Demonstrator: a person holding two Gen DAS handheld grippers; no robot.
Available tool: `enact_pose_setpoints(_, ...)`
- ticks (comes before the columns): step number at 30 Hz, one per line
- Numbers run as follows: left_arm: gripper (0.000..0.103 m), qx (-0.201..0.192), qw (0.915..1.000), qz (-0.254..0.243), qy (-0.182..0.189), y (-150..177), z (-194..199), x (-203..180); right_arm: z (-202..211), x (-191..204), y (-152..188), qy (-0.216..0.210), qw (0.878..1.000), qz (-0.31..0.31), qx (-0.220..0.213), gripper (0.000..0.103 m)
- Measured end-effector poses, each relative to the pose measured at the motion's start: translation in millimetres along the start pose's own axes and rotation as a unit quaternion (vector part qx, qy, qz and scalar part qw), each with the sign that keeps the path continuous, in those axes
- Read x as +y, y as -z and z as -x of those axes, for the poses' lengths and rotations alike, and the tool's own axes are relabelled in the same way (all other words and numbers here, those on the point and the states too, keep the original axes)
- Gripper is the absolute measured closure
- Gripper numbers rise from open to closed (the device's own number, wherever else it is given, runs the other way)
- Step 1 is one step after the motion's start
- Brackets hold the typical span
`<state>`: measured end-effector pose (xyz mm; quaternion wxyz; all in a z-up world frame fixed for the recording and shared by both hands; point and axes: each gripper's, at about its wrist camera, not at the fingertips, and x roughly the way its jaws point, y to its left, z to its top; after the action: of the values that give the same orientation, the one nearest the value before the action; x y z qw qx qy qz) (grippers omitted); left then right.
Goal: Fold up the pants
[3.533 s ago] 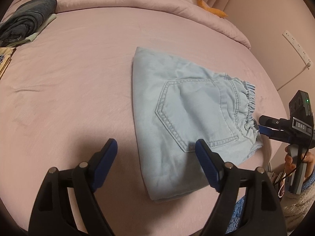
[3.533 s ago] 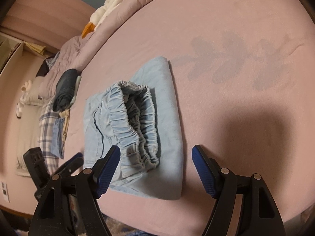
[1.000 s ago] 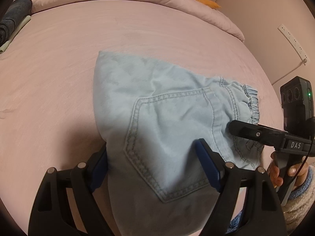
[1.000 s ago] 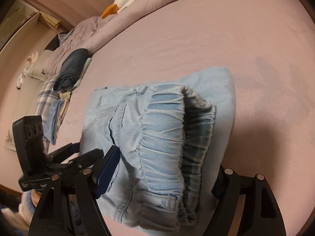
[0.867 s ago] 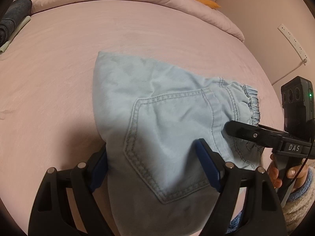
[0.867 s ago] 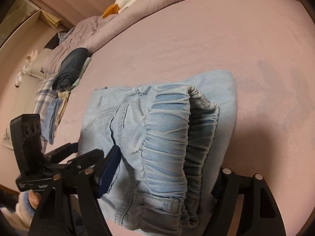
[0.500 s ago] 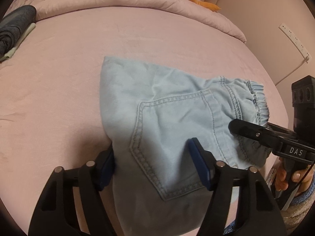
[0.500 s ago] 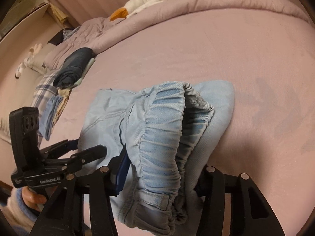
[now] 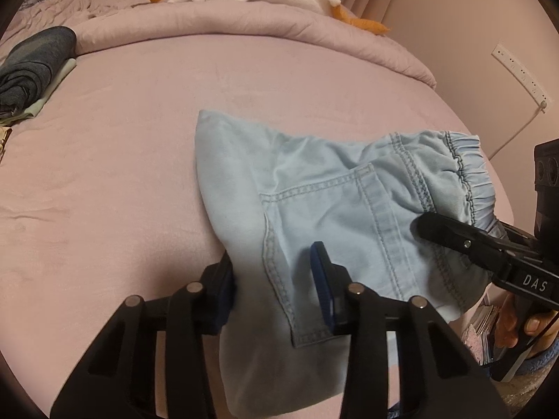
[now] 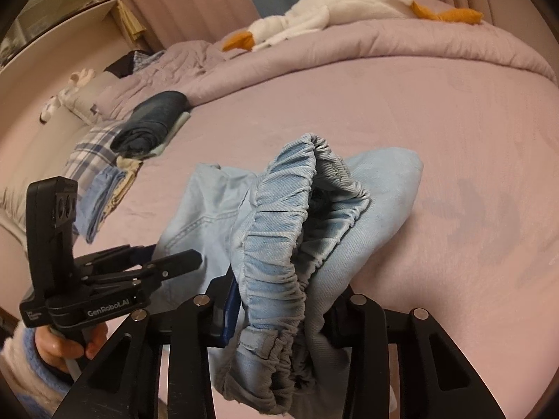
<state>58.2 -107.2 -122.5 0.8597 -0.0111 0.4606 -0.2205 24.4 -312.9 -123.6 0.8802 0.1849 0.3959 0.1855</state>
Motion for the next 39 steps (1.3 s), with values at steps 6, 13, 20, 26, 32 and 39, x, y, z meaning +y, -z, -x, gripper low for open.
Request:
enact_pose_setpoints(6,0.065,-0.016,0.9999,-0.004,-0.001,4.7,14.2,-1.1,8.1,11.0,-3.1,-0.007,1.0,0.017,-0.019,0.063)
enact_pose_setpoints(13,0.065,-0.037,0.9993,0.004,-0.007,6.0,29.4,1.6,11.6,25.7,-8.8,-0.017,0.999,0.034,-0.036,0.063)
enact_pose_setpoints(20,0.065,-0.058,0.9982,0.005,-0.016,6.4,40.0,4.6,14.4,36.1,-14.2,-0.023,0.997,0.049,-0.046,0.063)
enact_pose_setpoints(26,0.065,-0.07,0.9972,0.007,-0.025,5.3,46.8,7.5,14.7,44.4,-19.1,-0.029,0.996,0.061,-0.052,0.063)
enact_pose_setpoints(32,0.065,-0.08,0.9963,0.009,-0.031,4.9,53.5,11.9,14.3,50.4,-23.9,-0.033,0.995,0.072,-0.057,0.063)
enact_pose_setpoints(39,0.065,-0.087,0.9952,0.015,-0.042,4.8,61.1,18.9,9.8,60.4,-29.3,-0.042,0.994,0.085,-0.058,0.063)
